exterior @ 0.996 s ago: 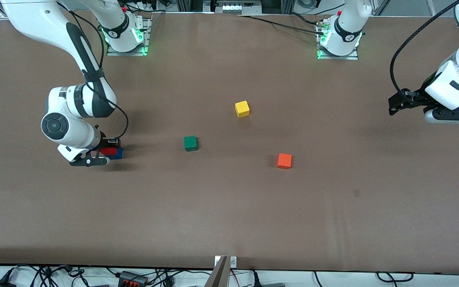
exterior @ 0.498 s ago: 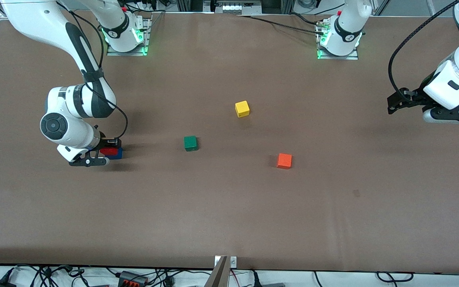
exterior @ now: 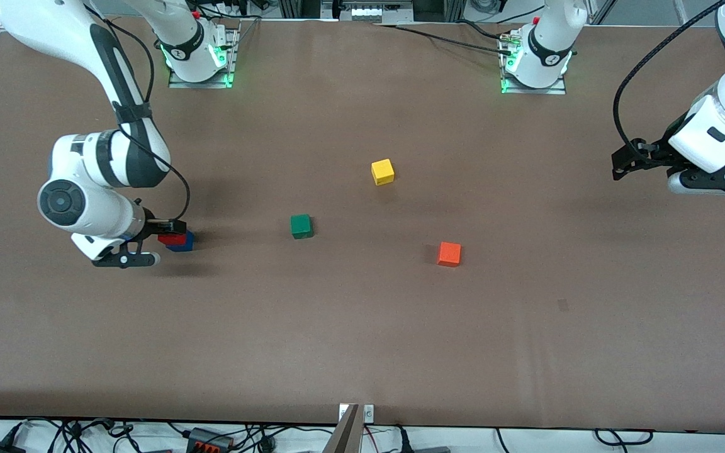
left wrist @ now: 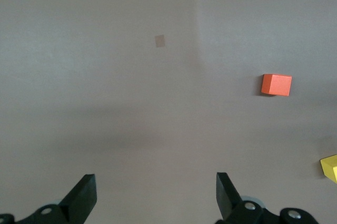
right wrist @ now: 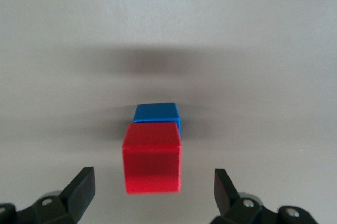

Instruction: Pass red block to right arm, stack on blue

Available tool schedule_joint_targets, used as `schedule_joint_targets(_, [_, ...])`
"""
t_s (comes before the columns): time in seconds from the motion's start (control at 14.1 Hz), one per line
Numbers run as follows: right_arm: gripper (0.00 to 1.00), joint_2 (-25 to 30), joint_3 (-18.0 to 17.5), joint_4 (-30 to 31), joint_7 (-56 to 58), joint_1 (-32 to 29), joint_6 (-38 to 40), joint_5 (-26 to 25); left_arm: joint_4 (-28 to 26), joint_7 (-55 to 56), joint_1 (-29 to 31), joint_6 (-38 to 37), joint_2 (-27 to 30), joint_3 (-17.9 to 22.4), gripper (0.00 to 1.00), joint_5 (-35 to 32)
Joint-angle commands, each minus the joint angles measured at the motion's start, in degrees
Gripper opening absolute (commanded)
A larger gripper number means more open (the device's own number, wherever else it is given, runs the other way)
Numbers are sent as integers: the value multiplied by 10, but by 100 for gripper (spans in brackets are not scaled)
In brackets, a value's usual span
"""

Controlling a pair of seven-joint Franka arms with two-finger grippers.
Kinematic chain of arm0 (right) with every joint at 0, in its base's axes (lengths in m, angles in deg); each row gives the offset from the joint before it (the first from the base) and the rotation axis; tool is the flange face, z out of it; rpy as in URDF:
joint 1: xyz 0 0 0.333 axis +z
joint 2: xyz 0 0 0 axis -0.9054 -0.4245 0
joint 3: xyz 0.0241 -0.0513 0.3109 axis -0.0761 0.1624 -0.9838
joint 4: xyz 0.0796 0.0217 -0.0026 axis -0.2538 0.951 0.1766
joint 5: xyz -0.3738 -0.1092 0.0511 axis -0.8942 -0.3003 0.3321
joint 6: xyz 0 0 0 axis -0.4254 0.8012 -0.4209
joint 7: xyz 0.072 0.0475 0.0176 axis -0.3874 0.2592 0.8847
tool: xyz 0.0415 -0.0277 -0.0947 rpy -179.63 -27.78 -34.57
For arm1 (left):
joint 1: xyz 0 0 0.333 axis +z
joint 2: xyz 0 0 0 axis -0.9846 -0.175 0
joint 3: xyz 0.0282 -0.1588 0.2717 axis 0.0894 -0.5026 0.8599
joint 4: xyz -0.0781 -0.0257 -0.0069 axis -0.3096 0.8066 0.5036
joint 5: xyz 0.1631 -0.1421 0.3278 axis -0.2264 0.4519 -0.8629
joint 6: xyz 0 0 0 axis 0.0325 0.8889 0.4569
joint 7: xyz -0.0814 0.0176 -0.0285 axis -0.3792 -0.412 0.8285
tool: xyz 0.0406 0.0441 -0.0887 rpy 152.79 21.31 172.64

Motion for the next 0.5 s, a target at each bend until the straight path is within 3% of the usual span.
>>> schedule_joint_targets(0.0, [100,12,-1,-76,-6,-8,75,9,1,-10,-2,-6,6,0,100,8])
schedule_joint_targets(0.43, [100,32,16,-197,5,-20,175,9,3,-10,-2,-13,5,-1,100,10])
